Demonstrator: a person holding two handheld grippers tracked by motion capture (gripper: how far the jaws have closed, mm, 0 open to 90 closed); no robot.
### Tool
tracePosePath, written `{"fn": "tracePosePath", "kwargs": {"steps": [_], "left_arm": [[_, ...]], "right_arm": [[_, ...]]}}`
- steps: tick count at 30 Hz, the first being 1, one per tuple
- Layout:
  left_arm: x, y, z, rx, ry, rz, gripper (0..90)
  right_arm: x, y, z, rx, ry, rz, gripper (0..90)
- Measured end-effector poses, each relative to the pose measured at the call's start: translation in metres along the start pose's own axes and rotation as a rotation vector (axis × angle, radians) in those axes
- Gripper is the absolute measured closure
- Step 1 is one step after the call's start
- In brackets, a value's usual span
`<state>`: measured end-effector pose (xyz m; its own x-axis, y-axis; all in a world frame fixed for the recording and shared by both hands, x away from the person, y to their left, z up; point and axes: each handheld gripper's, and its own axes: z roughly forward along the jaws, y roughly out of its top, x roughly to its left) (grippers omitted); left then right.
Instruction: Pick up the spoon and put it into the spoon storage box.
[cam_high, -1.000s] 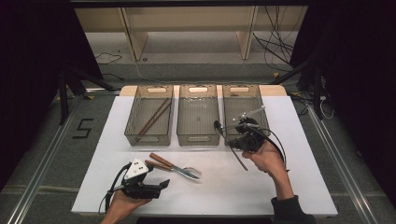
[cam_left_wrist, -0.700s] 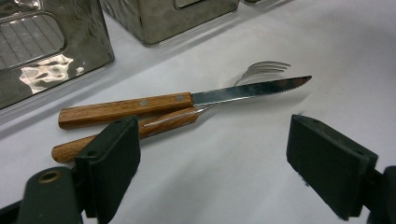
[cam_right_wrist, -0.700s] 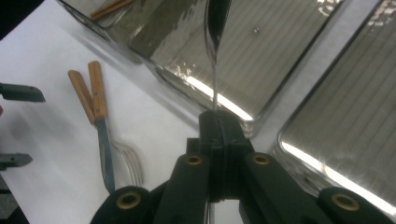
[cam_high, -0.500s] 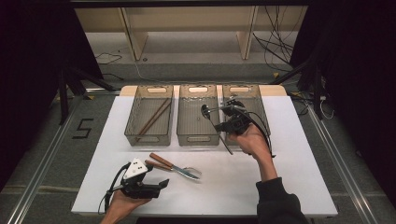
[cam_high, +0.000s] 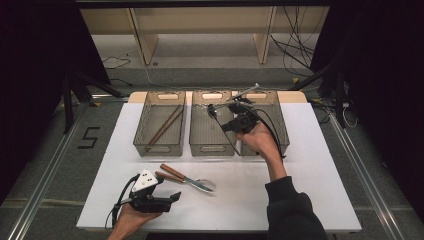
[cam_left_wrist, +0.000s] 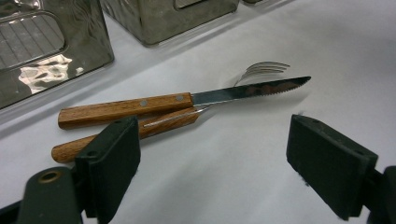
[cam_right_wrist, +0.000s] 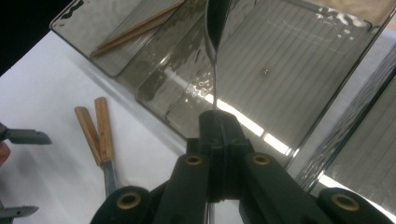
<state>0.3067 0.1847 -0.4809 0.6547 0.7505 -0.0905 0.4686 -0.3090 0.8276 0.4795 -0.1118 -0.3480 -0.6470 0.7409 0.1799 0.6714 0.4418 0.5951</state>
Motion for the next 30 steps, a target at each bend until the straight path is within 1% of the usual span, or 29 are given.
{"fn": "tracePosePath", "kwargs": {"steps": [3,8,11,14,17,19,25,27,28,30], "left_arm": [[0.0,0.0,0.0,-0.002,0.0,0.001,17.3],[0.001,0.0,-0.001,-0.008,-0.002,-0.007,17.3],[0.0,0.0,-0.001,-0.01,-0.002,-0.009,17.3],[0.0,0.0,-0.001,-0.012,-0.002,-0.008,17.3],[0.001,0.0,-0.001,-0.011,-0.002,-0.006,17.3],[0.001,0.0,-0.001,-0.019,-0.004,-0.006,17.3],[0.0,-0.001,-0.002,-0.024,-0.005,-0.01,17.3],[0.001,0.0,-0.002,-0.025,-0.004,-0.005,17.3],[0.001,0.0,-0.002,-0.024,-0.005,-0.004,17.3],[0.0,0.0,-0.002,-0.024,-0.007,-0.008,17.3]], "right_arm": [[-0.001,0.009,0.004,0.003,0.008,0.011,90.0],[-0.005,0.023,0.014,0.011,0.009,0.031,90.0],[-0.01,0.032,0.022,0.01,0.004,0.052,90.0],[-0.014,0.039,0.031,0.01,-0.012,0.07,90.0],[-0.019,0.047,0.041,0.019,-0.02,0.092,90.0],[-0.022,0.051,0.048,0.03,-0.029,0.102,90.0],[-0.027,0.057,0.067,0.068,-0.041,0.107,90.0],[-0.029,0.06,0.07,0.075,-0.049,0.111,90.0],[-0.03,0.062,0.072,0.077,-0.045,0.115,90.0],[-0.03,0.065,0.074,0.083,-0.049,0.114,90.0]]}}
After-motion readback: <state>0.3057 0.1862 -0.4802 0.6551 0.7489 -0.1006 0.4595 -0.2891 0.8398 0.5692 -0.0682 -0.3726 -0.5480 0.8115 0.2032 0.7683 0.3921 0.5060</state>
